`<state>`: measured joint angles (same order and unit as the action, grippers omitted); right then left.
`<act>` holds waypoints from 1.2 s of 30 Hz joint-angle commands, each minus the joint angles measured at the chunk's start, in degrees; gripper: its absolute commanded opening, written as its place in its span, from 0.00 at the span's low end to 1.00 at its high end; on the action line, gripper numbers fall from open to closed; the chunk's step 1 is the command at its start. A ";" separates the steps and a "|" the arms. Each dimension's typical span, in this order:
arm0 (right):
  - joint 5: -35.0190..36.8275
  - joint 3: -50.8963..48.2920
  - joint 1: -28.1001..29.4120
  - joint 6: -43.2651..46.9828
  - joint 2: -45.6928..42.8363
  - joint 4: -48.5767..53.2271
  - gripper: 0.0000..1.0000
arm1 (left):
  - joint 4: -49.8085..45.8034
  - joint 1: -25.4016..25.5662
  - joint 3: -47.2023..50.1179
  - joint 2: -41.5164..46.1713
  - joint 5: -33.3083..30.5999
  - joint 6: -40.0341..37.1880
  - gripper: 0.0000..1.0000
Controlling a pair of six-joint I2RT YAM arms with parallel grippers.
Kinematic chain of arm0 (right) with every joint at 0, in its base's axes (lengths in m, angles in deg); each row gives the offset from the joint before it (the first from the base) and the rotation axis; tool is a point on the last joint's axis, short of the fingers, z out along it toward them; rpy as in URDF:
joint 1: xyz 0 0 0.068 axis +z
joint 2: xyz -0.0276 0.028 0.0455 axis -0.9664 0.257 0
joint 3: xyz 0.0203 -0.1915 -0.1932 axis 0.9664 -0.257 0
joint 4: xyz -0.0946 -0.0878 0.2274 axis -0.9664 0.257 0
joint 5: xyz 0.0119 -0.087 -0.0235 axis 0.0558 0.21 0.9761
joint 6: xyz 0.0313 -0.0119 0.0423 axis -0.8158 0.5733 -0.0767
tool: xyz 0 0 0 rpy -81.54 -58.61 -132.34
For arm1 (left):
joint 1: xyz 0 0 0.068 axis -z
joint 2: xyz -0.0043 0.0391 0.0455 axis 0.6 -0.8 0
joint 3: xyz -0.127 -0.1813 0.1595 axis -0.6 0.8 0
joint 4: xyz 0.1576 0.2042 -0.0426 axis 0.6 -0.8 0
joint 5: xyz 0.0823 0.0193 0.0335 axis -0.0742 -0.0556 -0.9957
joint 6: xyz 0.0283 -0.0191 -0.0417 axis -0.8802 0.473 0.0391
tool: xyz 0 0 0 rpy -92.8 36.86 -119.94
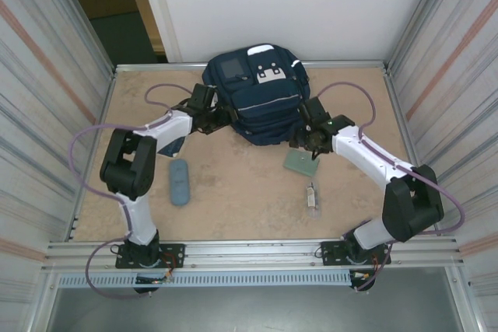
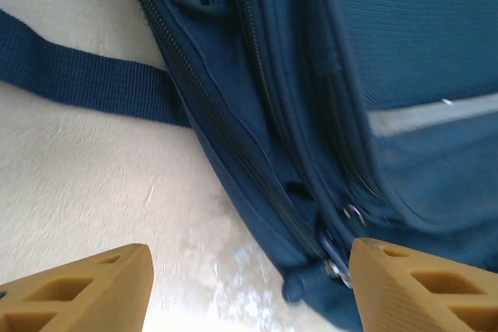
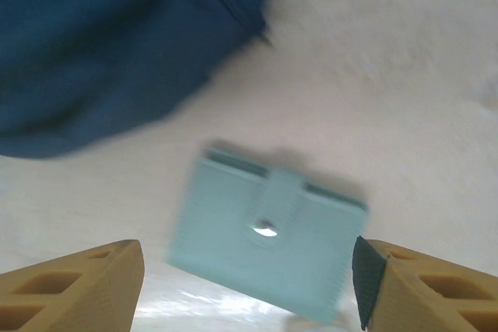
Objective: Pack the student bag
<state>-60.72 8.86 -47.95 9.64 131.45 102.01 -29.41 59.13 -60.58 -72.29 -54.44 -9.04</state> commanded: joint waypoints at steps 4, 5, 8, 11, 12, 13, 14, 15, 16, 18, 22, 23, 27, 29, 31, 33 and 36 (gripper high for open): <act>-7.04 1.89 2.12 0.14 2.21 -6.30 0.70 | 5.82 -0.37 -7.01 -8.63 0.12 3.80 0.66; -7.11 2.10 2.58 -0.51 2.59 -6.64 0.70 | 6.60 -0.16 -7.76 -9.81 0.63 4.43 0.63; -9.78 1.51 3.59 -1.37 4.10 -9.41 0.69 | 7.72 0.82 -8.46 -12.48 0.22 5.64 0.34; -14.68 3.24 3.67 -1.66 6.17 -7.74 0.68 | 8.98 2.12 -5.70 -8.67 -0.24 5.36 0.06; -16.00 3.61 3.83 -0.81 6.39 -7.20 0.68 | 8.93 2.54 -4.83 -6.97 -0.41 4.71 0.03; -17.80 3.35 4.12 0.88 6.40 -7.43 0.68 | 8.52 3.01 -4.05 -4.88 -0.45 3.94 0.01; -20.28 2.99 4.37 3.14 6.39 -8.33 0.68 | 8.00 3.47 -3.47 -2.72 -0.07 3.31 0.00; -22.63 2.93 4.43 5.11 6.47 -8.45 0.67 | 7.41 3.79 -3.12 -0.85 0.60 2.81 0.00; -25.21 3.50 4.43 7.47 6.68 -8.17 0.67 | 6.60 4.17 -2.92 1.37 1.52 2.27 0.00; -27.74 5.64 4.23 11.02 6.95 -5.07 0.63 | 5.40 5.10 -2.65 4.83 2.90 0.69 0.00; -28.70 7.04 2.69 14.81 6.60 -3.56 0.45 | 6.30 6.45 -0.87 10.06 4.85 -2.64 0.00; -29.43 7.45 2.18 15.32 6.95 -3.70 0.43 | 7.26 6.57 0.05 11.04 5.45 -2.58 0.00; -29.73 11.02 1.87 16.30 8.30 -1.69 0.43 | 10.10 7.05 2.87 14.12 6.89 -2.12 0.00; -31.57 10.96 1.76 16.10 7.01 -2.87 0.43 | 10.98 7.42 3.85 15.15 6.99 -3.14 0.00; -33.38 11.07 1.51 16.77 5.46 -3.02 0.46 | 9.84 7.49 3.86 15.87 6.99 -3.60 0.00; -33.54 11.12 1.32 17.46 3.87 -2.36 0.49 | 9.99 7.53 4.52 16.74 7.51 -3.44 0.00; -34.18 9.32 1.42 17.50 2.29 -4.30 0.47 | 10.76 7.50 5.44 17.75 8.83 -2.96 0.00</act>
<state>-92.43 18.35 -46.27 25.40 136.85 98.29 -21.06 65.67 -55.07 -60.11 -51.18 -10.16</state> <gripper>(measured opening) 0.474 0.055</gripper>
